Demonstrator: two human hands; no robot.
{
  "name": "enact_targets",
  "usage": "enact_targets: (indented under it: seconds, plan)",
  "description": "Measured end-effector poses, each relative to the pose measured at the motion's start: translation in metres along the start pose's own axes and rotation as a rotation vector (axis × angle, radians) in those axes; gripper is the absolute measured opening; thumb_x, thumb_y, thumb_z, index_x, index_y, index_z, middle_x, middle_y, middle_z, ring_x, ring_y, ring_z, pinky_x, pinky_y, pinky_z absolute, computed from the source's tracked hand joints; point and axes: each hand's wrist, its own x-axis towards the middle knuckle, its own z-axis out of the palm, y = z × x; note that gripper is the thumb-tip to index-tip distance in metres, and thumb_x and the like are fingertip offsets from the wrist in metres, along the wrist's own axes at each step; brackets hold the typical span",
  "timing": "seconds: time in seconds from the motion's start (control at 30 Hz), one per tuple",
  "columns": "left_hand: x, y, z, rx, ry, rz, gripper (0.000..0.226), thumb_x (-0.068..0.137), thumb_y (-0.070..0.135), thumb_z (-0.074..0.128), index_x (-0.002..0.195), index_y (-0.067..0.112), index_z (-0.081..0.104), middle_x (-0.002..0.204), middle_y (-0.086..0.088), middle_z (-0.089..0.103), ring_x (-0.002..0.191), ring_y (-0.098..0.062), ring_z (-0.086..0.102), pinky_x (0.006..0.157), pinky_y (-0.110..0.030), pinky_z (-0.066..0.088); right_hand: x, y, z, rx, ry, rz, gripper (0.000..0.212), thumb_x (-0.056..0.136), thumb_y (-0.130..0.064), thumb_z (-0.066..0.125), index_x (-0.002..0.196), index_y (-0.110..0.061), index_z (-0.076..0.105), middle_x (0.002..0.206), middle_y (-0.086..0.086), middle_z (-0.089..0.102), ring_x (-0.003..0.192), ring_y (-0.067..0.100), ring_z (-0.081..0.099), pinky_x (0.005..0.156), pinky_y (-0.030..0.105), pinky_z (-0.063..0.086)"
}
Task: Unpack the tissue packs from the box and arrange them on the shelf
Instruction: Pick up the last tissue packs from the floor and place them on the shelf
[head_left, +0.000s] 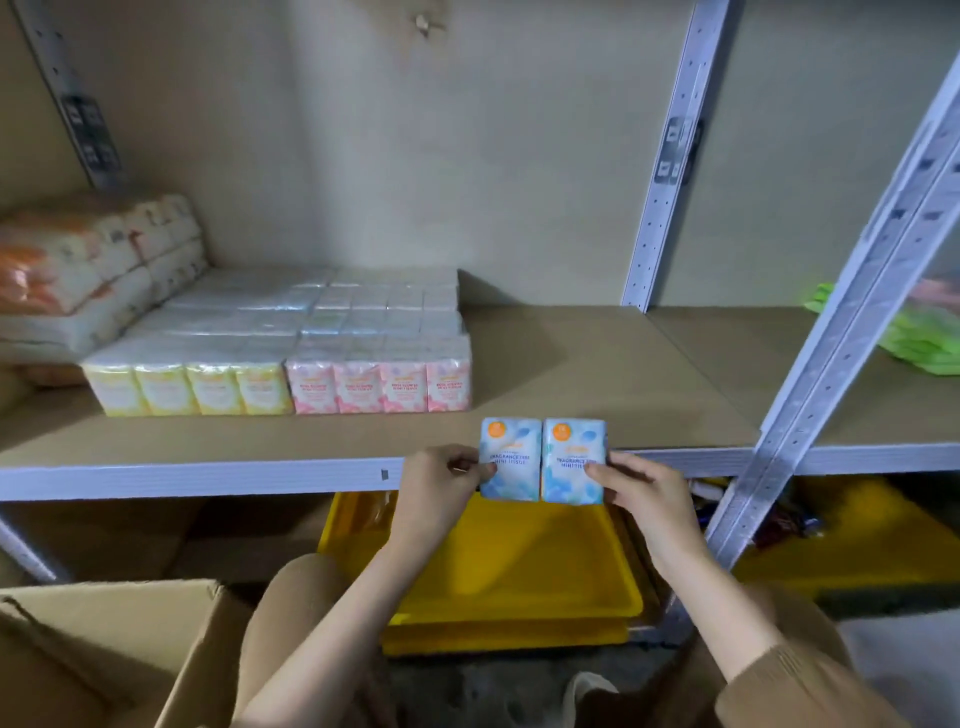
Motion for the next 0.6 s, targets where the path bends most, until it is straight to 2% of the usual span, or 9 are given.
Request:
enact_targets:
  seconds: [0.1, 0.2, 0.23, 0.3, 0.4, 0.47, 0.53, 0.6]
  plan:
    - [0.025, 0.022, -0.008, -0.026, 0.044, 0.066, 0.020, 0.085, 0.008, 0.066, 0.098, -0.007, 0.072, 0.089, -0.022, 0.074, 0.059, -0.011, 0.055, 0.050, -0.005, 0.039, 0.026, -0.023, 0.002, 0.034, -0.004, -0.039, 0.029, 0.082, 0.000, 0.064, 0.110, 0.006, 0.063, 0.099, 0.014, 0.067, 0.085, 0.027, 0.065, 0.082, 0.034, 0.052]
    - [0.050, 0.036, -0.008, -0.020, 0.069, 0.051, 0.022, 0.085, 0.008, 0.066, 0.099, -0.008, 0.070, 0.087, -0.024, 0.073, 0.064, -0.023, 0.058, 0.055, -0.017, 0.042, 0.055, -0.033, 0.007, 0.032, 0.002, -0.042, 0.029, 0.081, 0.000, 0.064, 0.110, 0.008, 0.063, 0.086, 0.010, 0.068, 0.062, 0.011, 0.068, 0.062, 0.020, 0.055]
    - [0.058, 0.038, -0.006, -0.016, 0.059, 0.035, 0.022, 0.085, 0.008, 0.066, 0.098, -0.009, 0.070, 0.088, -0.026, 0.073, 0.065, -0.024, 0.058, 0.055, -0.018, 0.042, 0.063, -0.035, 0.009, 0.020, 0.006, -0.035, 0.030, 0.081, 0.000, 0.065, 0.110, 0.009, 0.062, 0.084, 0.010, 0.068, 0.060, 0.009, 0.067, 0.056, 0.016, 0.055]
    - [0.075, 0.041, 0.000, 0.010, 0.028, -0.005, 0.019, 0.084, 0.008, 0.067, 0.093, -0.009, 0.070, 0.088, -0.027, 0.072, 0.069, -0.022, 0.059, 0.059, -0.025, 0.047, 0.079, -0.036, 0.013, -0.002, 0.025, -0.012, 0.032, 0.081, 0.000, 0.065, 0.112, 0.010, 0.061, 0.091, 0.013, 0.065, 0.069, 0.020, 0.065, 0.056, 0.017, 0.054]
    - [0.095, 0.041, 0.011, 0.069, -0.016, -0.065, 0.013, 0.084, 0.009, 0.067, 0.079, -0.003, 0.069, 0.082, -0.023, 0.067, 0.075, -0.024, 0.061, 0.079, -0.036, 0.054, 0.102, -0.034, 0.019, -0.085, 0.047, 0.015, 0.032, 0.080, 0.000, 0.066, 0.110, 0.012, 0.062, 0.095, 0.019, 0.066, 0.083, 0.028, 0.062, 0.070, 0.029, 0.053]
    - [0.105, 0.039, 0.018, 0.130, -0.033, -0.082, 0.015, 0.085, 0.010, 0.066, 0.084, -0.004, 0.069, 0.087, -0.023, 0.069, 0.086, -0.030, 0.066, 0.081, -0.036, 0.053, 0.114, -0.030, 0.022, -0.169, 0.042, 0.018, 0.032, 0.079, -0.001, 0.068, 0.107, 0.012, 0.064, 0.097, 0.023, 0.068, 0.083, 0.027, 0.062, 0.076, 0.034, 0.053]
    - [0.111, 0.036, 0.023, 0.192, -0.057, -0.084, 0.013, 0.086, 0.010, 0.065, 0.078, 0.000, 0.064, 0.087, -0.020, 0.069, 0.094, -0.031, 0.065, 0.075, -0.035, 0.049, 0.120, -0.025, 0.024, -0.315, 0.020, 0.003, 0.029, 0.079, -0.007, 0.069, 0.104, 0.008, 0.068, 0.098, 0.023, 0.071, 0.080, 0.024, 0.060, 0.069, 0.031, 0.049]
    - [0.112, 0.033, 0.026, 0.282, -0.092, -0.071, 0.012, 0.088, 0.008, 0.060, 0.089, -0.003, 0.065, 0.096, -0.020, 0.067, 0.101, -0.032, 0.062, 0.078, -0.037, 0.046, 0.123, -0.022, 0.024, -0.486, 0.000, -0.026, 0.025, 0.081, -0.013, 0.068, 0.098, 0.005, 0.071, 0.100, 0.024, 0.072, 0.079, 0.024, 0.061, 0.066, 0.029, 0.044]
